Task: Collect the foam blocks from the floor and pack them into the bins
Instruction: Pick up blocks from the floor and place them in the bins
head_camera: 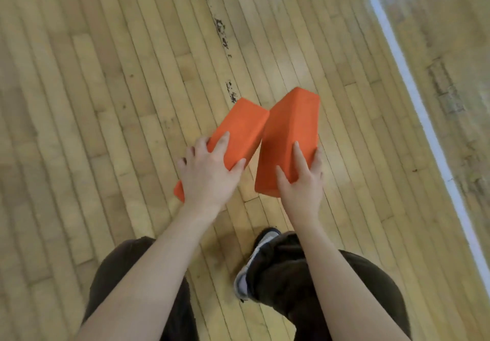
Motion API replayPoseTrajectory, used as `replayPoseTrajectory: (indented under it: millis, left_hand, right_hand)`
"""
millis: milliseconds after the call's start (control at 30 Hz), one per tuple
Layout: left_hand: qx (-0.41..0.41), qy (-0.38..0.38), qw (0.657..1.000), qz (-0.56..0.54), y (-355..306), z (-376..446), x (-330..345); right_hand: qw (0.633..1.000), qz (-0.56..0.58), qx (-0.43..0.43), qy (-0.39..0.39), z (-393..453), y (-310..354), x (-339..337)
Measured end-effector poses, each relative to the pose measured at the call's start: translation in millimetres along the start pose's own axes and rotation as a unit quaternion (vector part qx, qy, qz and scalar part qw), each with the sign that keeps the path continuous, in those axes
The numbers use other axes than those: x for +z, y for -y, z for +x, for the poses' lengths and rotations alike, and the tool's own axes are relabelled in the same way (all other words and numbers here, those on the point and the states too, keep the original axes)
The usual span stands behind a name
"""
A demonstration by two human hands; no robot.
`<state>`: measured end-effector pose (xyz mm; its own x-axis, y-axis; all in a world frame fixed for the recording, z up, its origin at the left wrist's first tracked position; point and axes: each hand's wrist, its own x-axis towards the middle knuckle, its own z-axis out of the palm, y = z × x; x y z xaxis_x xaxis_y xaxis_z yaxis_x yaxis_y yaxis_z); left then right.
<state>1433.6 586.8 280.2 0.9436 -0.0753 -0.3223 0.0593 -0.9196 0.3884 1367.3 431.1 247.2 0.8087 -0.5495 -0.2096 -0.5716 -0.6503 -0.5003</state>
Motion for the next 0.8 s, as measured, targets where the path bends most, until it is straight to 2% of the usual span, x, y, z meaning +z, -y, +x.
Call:
replayPoseTrajectory:
  millis: [300, 400, 567, 667, 800]
  left_hand:
    - [-0.148, -0.060, 0.987, -0.015, 16.1, -121.1, -218.9]
    - [-0.183, -0.072, 0.980, -0.016, 29.3, -170.1, -268.1]
    - [-0.266, -0.098, 0.959, -0.020, 69.1, -237.4, -329.8]
    - [-0.326, -0.125, 0.936, -0.036, 96.6, -278.9, -356.0]
    - [-0.431, -0.169, 0.885, -0.043, 121.6, -345.8, -369.0]
  right_hand:
    - [0.972, -0.069, -0.167, 0.152, -96.5, 182.7, -145.2]
    - [0.951, -0.104, -0.230, 0.178, -132.7, 230.7, -167.7]
    - [0.924, -0.126, -0.287, 0.220, -201.1, 300.9, -173.1]
    - [0.884, -0.135, -0.361, 0.266, -234.3, 333.4, -171.1]
    - [0.796, -0.171, -0.483, 0.323, -277.2, 368.7, -163.0]
